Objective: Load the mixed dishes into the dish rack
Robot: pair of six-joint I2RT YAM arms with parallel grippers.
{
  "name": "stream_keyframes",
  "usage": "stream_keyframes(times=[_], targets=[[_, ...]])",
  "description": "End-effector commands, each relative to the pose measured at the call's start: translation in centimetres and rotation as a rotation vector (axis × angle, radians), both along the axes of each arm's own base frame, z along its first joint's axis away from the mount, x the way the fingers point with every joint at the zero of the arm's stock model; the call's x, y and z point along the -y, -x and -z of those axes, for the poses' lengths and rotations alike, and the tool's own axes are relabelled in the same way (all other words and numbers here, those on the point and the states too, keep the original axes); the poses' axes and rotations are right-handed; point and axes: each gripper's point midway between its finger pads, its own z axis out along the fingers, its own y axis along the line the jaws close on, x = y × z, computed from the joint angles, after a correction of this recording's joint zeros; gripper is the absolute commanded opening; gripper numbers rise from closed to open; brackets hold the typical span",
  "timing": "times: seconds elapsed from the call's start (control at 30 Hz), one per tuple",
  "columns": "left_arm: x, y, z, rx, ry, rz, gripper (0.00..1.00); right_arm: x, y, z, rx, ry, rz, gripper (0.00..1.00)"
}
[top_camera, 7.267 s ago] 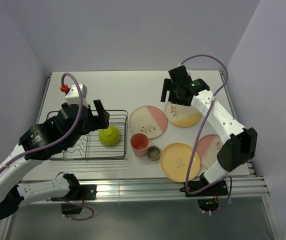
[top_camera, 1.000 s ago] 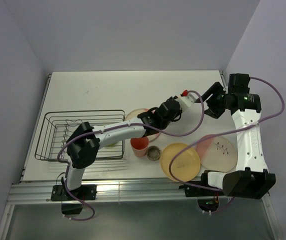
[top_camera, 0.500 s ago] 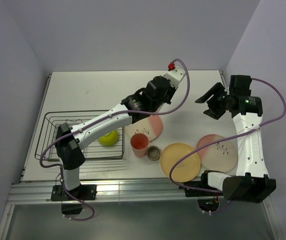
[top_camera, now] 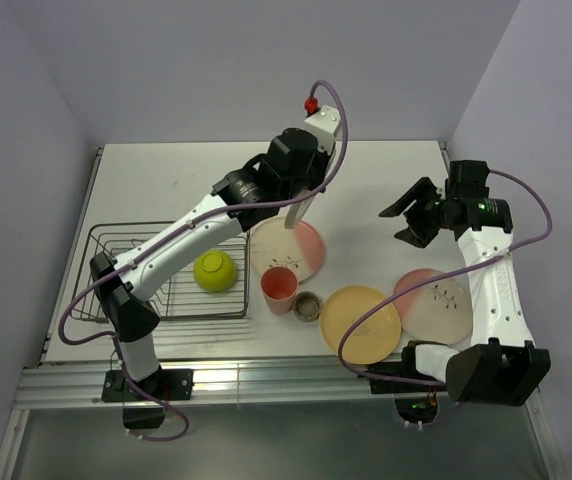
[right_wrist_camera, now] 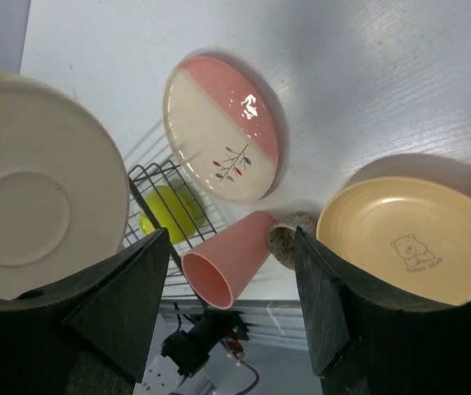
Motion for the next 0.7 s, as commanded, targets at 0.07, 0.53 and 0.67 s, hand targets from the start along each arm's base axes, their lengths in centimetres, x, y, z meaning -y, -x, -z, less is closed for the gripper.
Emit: stream_keyframes(times=[0.07,0.53,0.67], targets=[[-3.3,0.4,-12.5,0.108,0.312,-0.041,0.0,-1.1,-0.8,-1.1,0.074,-0.01,-0.043,0.69],[-14.5,-0.9,-13.7,0.044,0.377,-0.312,0.0,-3.1,-1.9,-1.0,0.079,-0.022,-0.099,0.68],[-19.0,-0.5,-12.9,0.032,0.382,-0.437,0.0,-3.6,-2.0,-0.1,0.056,-0.018,-0.119,0.68]])
